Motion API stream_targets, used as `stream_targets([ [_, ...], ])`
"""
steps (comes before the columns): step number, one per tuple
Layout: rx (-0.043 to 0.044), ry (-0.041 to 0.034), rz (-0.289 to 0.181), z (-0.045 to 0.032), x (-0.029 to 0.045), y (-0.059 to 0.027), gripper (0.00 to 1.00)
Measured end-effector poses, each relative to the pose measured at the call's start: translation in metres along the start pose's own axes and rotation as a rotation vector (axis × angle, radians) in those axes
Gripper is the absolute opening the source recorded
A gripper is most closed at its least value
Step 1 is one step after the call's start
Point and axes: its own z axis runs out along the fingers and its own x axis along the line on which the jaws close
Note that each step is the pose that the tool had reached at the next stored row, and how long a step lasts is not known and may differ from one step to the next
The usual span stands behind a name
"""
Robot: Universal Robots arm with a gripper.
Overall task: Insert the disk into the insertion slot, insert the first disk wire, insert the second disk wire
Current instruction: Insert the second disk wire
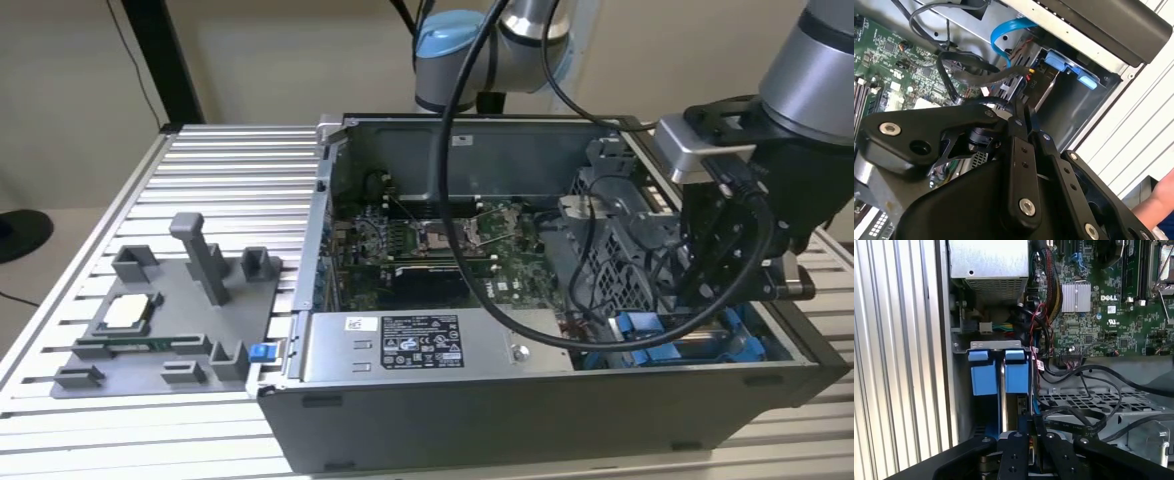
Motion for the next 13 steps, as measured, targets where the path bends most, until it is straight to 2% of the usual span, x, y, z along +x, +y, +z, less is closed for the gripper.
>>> stream_targets([
  [13,-0.0002,-0.0004,-0.009,0.0049,0.0018,-0.0019,0.00],
])
